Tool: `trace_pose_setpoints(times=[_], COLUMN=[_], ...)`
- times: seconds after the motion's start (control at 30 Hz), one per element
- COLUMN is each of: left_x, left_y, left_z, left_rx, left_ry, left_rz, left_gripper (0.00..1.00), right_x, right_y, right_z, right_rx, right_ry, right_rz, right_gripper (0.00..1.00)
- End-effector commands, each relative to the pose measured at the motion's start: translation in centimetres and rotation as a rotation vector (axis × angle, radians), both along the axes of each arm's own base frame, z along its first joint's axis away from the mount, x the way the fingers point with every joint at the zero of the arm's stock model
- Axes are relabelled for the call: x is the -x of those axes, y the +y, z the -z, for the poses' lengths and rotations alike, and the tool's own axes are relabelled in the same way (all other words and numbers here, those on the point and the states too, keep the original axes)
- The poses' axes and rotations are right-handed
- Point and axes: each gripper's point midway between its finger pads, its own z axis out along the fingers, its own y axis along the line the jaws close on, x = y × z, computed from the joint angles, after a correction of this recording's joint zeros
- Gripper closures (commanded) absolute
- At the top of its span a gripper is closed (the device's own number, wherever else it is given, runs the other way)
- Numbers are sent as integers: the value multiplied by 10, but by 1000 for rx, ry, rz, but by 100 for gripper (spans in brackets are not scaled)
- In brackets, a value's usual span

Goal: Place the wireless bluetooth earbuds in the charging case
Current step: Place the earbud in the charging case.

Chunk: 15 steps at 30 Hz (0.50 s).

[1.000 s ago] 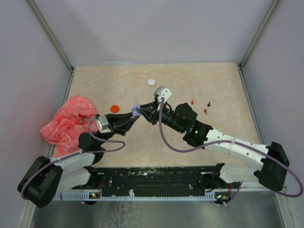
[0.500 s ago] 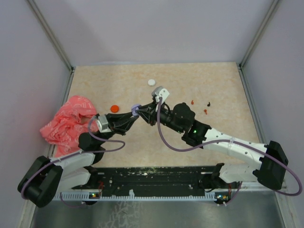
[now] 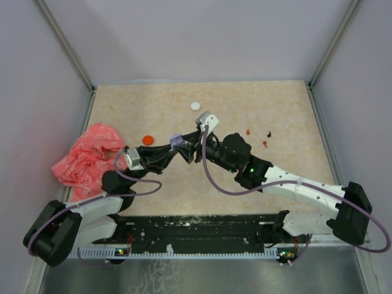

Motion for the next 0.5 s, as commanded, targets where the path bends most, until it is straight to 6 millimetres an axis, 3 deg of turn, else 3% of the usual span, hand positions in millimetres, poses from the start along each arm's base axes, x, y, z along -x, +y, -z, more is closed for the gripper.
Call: trace_pose_setpoints(times=[0.0, 0.2, 0.47], left_x=[5, 8, 21], left_y=[0, -3, -9], left_z=[-7, 6, 12], left_rx=[31, 8, -32], left_ry=[-13, 30, 52], left_rz=[23, 49, 128], left_gripper=[100, 100, 100], right_x=[3, 0, 2], right_y=[-10, -22, -32], right_z=[-48, -56, -50], right_rx=[-84, -12, 46], right_ry=[-43, -23, 108], right_rz=[31, 48, -176], right_gripper=[47, 36, 30])
